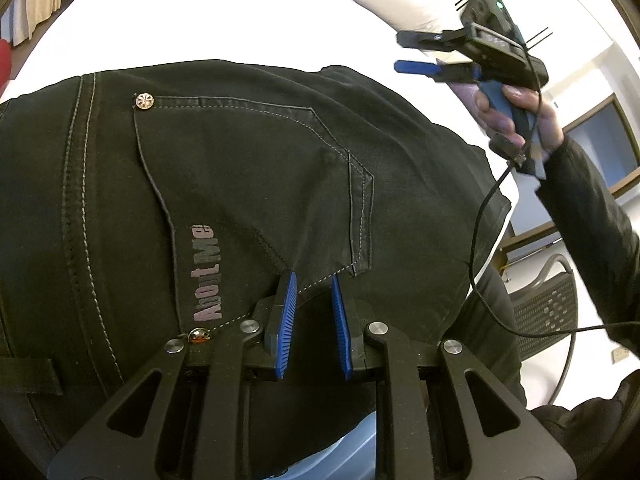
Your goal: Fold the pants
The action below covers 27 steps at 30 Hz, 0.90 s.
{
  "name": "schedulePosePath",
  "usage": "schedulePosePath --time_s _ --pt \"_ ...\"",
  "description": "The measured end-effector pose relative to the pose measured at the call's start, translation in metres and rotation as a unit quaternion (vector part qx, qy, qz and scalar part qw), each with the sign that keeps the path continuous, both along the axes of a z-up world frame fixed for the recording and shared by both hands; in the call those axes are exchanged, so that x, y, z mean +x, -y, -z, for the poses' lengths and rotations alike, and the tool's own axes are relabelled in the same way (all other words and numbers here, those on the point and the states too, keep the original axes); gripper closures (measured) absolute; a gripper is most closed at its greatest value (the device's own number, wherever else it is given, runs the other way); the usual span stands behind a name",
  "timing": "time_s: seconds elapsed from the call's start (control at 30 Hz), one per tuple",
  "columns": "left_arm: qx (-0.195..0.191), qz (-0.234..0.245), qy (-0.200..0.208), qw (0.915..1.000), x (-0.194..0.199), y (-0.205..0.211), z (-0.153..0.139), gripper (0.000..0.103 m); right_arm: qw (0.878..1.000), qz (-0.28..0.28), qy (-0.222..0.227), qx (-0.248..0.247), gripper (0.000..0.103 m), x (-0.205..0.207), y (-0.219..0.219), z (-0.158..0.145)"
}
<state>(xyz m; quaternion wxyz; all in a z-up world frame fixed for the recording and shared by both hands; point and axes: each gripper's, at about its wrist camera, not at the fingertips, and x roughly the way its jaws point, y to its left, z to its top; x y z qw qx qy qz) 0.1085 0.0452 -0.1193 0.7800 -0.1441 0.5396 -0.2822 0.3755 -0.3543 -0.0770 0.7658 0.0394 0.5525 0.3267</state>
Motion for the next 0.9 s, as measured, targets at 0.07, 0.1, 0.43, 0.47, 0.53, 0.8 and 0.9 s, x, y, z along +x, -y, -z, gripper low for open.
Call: schedulePosePath --time_s 0.07,0.1,0.43,0.47,0.53,0.8,0.9 --pt "-0.002 0.001 -0.001 1.0000 0.000 -0.001 0.000 0.085 0.999 -0.030 0.002 -0.031 0.024 -0.003 -0.004 0.008" --pt "-0.003 0.001 -0.002 1.0000 0.000 -0.001 0.001 0.085 0.998 -0.052 -0.007 -0.036 0.028 0.000 -0.013 0.013" --pt "-0.014 0.003 -0.005 0.9999 0.004 -0.011 0.000 0.085 0.987 -0.111 -0.028 -0.117 0.078 0.002 -0.028 0.059" --pt "-0.014 0.003 -0.005 0.9999 0.004 -0.012 0.000 0.085 0.986 -0.110 -0.024 -0.123 0.082 -0.003 -0.027 0.056" --pt "-0.014 0.003 -0.005 0.9999 0.005 -0.013 0.000 0.085 0.984 -0.107 -0.007 -0.141 0.096 -0.009 -0.027 0.058" --pt "-0.012 0.002 -0.002 0.9999 0.005 -0.014 -0.003 0.085 0.974 0.014 0.064 -0.215 0.103 -0.011 -0.009 0.054" --pt "-0.008 0.001 0.002 1.0000 0.003 -0.011 -0.003 0.085 0.969 0.134 0.072 -0.197 0.098 -0.005 0.021 0.038"
